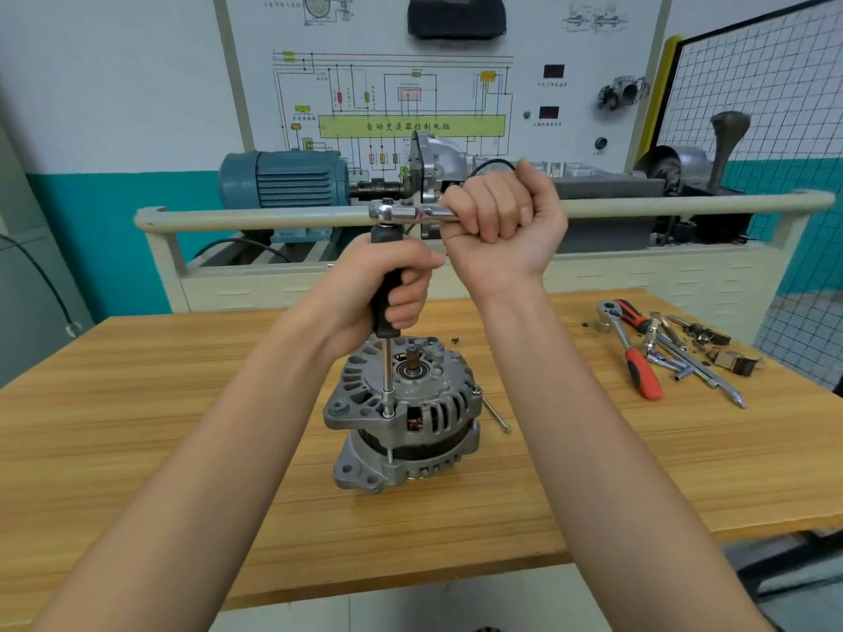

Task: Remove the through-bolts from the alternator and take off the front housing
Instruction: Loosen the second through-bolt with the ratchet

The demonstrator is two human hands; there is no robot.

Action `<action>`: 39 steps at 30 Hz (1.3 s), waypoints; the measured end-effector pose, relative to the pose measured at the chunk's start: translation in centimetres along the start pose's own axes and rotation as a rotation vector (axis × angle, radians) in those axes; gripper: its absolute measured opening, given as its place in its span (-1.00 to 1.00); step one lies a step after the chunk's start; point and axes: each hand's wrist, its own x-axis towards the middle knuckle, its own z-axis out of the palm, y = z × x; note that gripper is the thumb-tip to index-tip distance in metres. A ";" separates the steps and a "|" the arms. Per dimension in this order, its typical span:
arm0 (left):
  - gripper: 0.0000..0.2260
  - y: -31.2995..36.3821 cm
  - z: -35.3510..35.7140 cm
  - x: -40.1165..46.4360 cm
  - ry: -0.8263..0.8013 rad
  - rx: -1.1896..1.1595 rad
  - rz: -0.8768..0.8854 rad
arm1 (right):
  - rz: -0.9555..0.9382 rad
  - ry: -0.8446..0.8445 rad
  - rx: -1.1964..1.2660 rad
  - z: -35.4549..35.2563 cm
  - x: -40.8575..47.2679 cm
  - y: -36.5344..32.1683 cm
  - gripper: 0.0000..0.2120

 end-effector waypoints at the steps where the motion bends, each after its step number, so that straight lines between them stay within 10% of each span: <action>1: -0.66 0.0 0.0 0.1 -0.009 -0.025 -0.019 | 0.002 0.012 0.018 -0.1 0.1 0.0 -0.55; 16: -0.66 -0.9 2.0 0.5 0.620 0.068 0.119 | -0.694 -0.358 -0.883 2.1 -4.3 4.7 -0.77; 28: -0.67 0.2 -0.3 -0.2 0.046 -0.030 0.017 | -0.027 -0.063 -0.092 0.5 0.0 0.6 -0.56; 39: -0.50 -0.6 1.8 0.4 0.488 -0.001 0.092 | -0.352 -0.316 -0.513 1.6 -2.9 2.4 -0.52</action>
